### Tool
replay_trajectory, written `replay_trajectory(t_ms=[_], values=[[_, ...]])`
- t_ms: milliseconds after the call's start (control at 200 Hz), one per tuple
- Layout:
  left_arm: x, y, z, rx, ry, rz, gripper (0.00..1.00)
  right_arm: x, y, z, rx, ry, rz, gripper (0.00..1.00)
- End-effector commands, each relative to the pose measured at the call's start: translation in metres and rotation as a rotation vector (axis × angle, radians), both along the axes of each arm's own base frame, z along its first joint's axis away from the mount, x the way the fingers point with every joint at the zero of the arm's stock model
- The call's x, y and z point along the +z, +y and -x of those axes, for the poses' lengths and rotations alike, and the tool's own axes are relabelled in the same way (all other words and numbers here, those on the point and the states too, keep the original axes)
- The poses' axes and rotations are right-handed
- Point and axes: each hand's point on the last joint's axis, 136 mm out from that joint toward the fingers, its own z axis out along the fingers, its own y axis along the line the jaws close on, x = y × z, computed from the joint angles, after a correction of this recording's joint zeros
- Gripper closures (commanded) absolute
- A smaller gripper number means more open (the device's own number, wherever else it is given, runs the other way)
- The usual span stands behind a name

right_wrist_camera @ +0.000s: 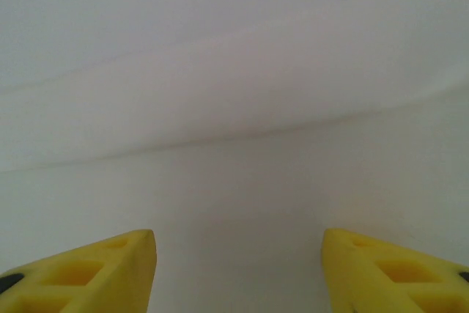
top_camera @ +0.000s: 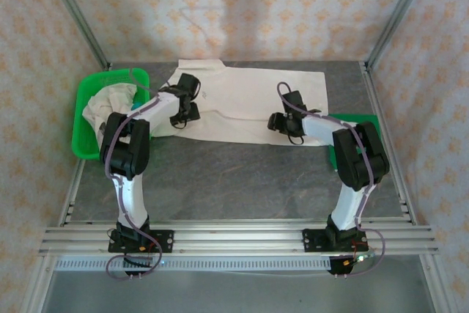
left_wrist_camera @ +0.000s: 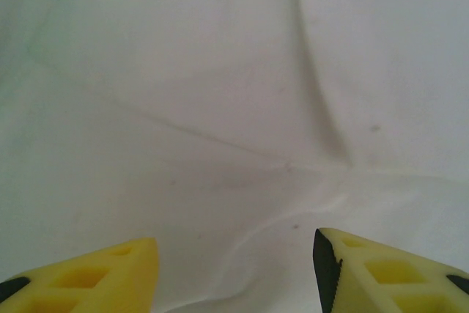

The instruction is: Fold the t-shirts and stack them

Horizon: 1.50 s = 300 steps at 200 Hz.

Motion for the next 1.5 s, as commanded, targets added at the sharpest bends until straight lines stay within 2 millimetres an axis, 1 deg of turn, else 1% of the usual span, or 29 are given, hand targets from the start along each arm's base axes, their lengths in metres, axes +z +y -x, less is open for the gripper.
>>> replay_trajectory(t_ms=[0, 205, 290, 295, 305, 380, 435, 485, 595, 655, 711, 831, 1056, 1146, 1256, 1341, 1416, 1496], values=[[-0.006, 0.007, 0.002, 0.056, -0.025, -0.009, 0.42, -0.017, -0.035, 0.015, -0.094, 0.07, 0.056, 0.39], [-0.018, 0.008, 0.031, 0.08, 0.007, -0.011, 0.41, -0.026, -0.07, 0.028, -0.162, 0.115, 0.069, 0.39], [-0.028, 0.005, 0.043, 0.083, 0.032, -0.009, 0.41, -0.026, -0.072, 0.027, -0.184, 0.121, 0.01, 0.38], [-0.023, 0.005, 0.043, 0.083, 0.019, -0.005, 0.41, -0.026, -0.073, 0.027, -0.186, 0.121, 0.008, 0.38], [-0.02, 0.005, 0.043, 0.084, 0.011, -0.003, 0.41, -0.026, -0.073, 0.027, -0.19, 0.123, 0.005, 0.38], [-0.018, 0.005, 0.05, 0.087, 0.009, -0.006, 0.4, -0.024, -0.072, 0.027, -0.179, 0.134, -0.001, 0.38], [-0.016, 0.008, 0.053, 0.096, 0.002, -0.017, 0.4, -0.018, -0.066, 0.026, -0.146, 0.121, -0.02, 0.35], [-0.013, 0.014, 0.055, 0.104, -0.004, -0.043, 0.4, -0.008, -0.065, 0.025, -0.131, 0.089, -0.029, 0.34], [-0.011, 0.023, 0.054, 0.105, 0.002, -0.062, 0.4, 0.022, -0.074, 0.024, -0.127, -0.008, 0.007, 0.28], [-0.011, 0.026, 0.054, 0.106, 0.008, -0.07, 0.4, 0.031, -0.085, 0.026, -0.153, -0.035, 0.021, 0.26], [-0.012, 0.028, 0.053, 0.105, 0.011, -0.069, 0.4, 0.032, -0.098, 0.03, -0.191, -0.037, 0.025, 0.25], [-0.013, 0.03, 0.052, 0.108, 0.014, -0.071, 0.4, 0.022, -0.129, 0.041, -0.307, 0.02, 0.022, 0.25], [-0.015, 0.034, 0.055, 0.104, 0.026, -0.08, 0.39, 0.002, -0.171, 0.058, -0.458, 0.118, 0.013, 0.25], [-0.015, 0.036, 0.056, 0.106, 0.029, -0.084, 0.39, -0.001, -0.19, 0.064, -0.52, 0.136, 0.036, 0.25], [-0.014, 0.039, 0.058, 0.109, 0.031, -0.09, 0.39, 0.001, -0.21, 0.068, -0.565, 0.127, 0.072, 0.25], [-0.015, 0.039, 0.059, 0.103, 0.033, -0.088, 0.39, 0.004, -0.214, 0.065, -0.555, 0.116, 0.059, 0.24], [-0.015, 0.039, 0.06, 0.096, 0.036, -0.085, 0.39, 0.01, -0.204, 0.059, -0.496, 0.097, 0.019, 0.22], [-0.014, 0.039, 0.062, 0.094, 0.035, -0.086, 0.38, 0.022, -0.193, 0.053, -0.451, 0.056, 0.0, 0.21]])
